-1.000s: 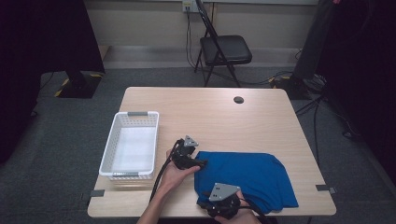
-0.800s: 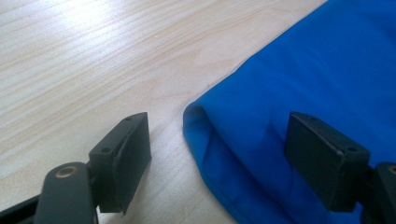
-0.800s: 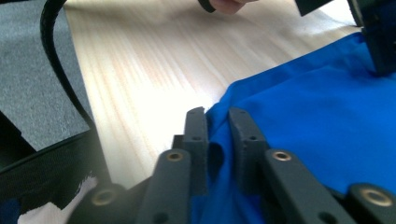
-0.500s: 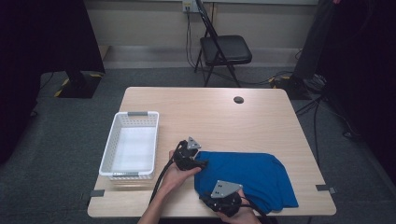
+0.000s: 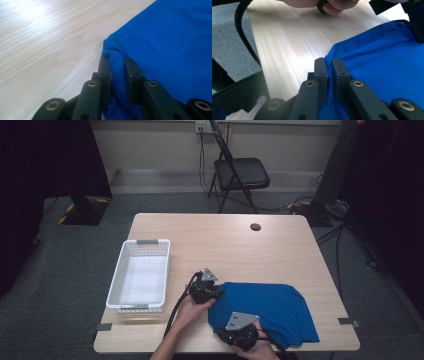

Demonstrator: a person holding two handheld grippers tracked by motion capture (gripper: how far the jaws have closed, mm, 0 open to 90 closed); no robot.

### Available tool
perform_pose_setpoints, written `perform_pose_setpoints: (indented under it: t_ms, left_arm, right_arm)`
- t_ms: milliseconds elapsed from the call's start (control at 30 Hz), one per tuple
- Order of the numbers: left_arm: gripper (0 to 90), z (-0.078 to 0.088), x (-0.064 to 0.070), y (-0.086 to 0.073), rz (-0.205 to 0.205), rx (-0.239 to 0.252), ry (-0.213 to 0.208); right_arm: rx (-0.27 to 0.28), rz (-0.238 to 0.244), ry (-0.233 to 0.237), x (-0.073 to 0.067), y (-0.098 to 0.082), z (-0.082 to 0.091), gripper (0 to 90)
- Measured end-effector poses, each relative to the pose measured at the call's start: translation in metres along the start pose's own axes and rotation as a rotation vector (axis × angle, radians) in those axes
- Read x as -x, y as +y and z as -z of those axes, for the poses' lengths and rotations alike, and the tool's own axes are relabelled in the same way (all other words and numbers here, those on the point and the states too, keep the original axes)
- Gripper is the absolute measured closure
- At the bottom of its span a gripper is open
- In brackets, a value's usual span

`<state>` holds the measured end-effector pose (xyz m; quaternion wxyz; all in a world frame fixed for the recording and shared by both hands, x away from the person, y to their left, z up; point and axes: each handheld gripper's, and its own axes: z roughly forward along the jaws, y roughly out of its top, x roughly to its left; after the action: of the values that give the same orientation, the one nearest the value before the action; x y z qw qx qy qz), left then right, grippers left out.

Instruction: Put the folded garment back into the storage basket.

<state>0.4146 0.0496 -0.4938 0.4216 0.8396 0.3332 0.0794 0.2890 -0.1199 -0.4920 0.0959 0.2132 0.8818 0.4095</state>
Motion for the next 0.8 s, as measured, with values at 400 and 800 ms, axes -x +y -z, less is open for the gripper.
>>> perform_pose_setpoints:
  t_ms: [400, 800]
  left_arm:
    - [79.7, 0.002, 0.001, 0.002, 0.011, -0.008, 0.007]
    - [80.0, 0.011, 0.000, 0.005, 0.030, 0.035, -0.018]
  right_arm:
    - [0.017, -0.032, 0.025, 0.005, 0.004, 0.004, 84.1]
    - [0.038, -0.060, 0.037, 0.007, 0.007, 0.011, 84.3]
